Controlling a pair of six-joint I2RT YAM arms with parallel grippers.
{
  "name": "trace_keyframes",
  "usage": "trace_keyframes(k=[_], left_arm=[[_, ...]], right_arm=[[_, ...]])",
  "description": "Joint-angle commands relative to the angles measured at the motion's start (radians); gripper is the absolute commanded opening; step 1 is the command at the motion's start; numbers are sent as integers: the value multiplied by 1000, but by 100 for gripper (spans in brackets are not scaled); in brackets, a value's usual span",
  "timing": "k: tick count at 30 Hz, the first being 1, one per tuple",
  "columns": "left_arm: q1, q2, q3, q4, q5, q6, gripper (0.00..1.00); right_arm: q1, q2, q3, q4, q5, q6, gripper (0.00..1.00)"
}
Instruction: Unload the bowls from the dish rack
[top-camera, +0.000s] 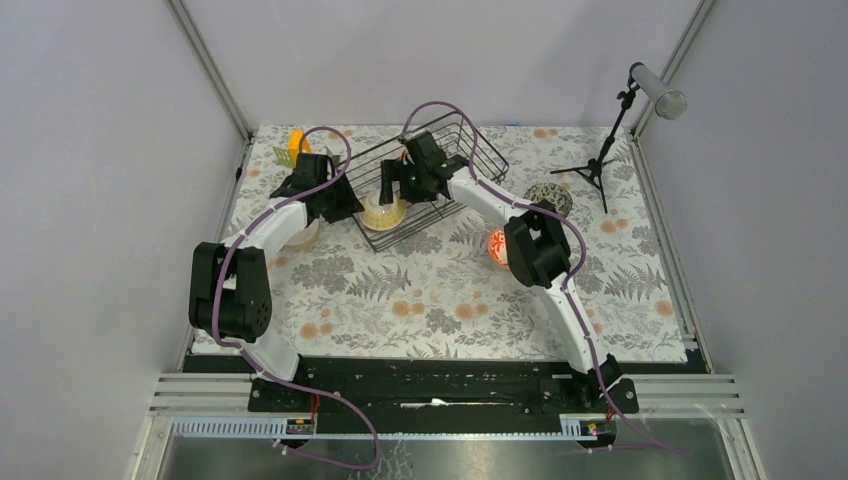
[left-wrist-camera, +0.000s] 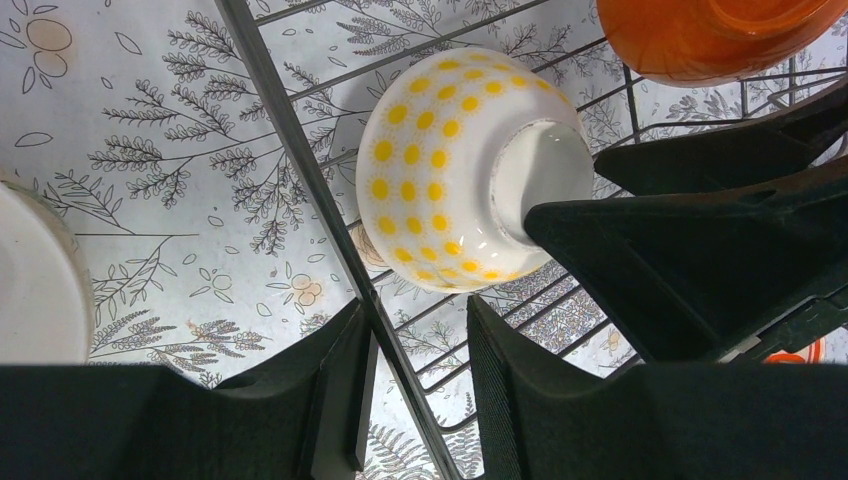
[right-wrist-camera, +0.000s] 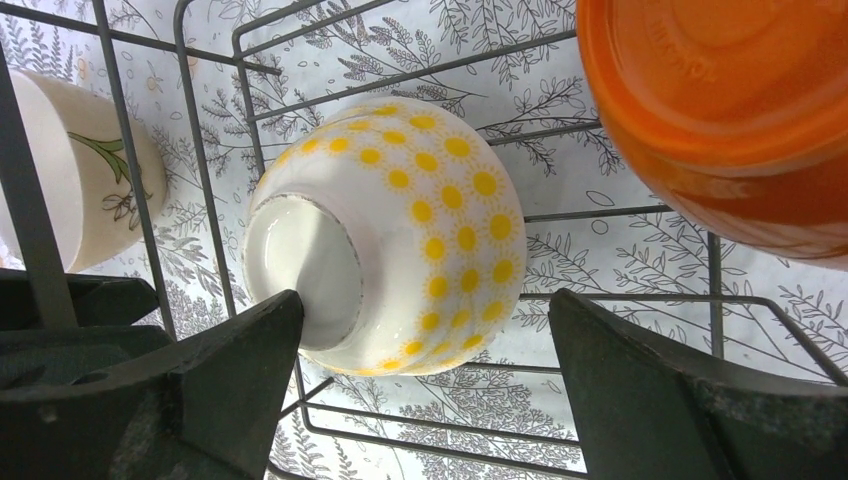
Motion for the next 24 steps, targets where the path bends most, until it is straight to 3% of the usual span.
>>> trace_keyframes(k=[1, 24], left_arm=[[-9, 7, -4, -7, 40, -11, 42], [-9, 10, 12, -29, 46, 1, 42]], right_arm=[[-1, 40, 74, -86, 21, -74, 100], [-40, 178, 72, -58, -195, 27, 99]])
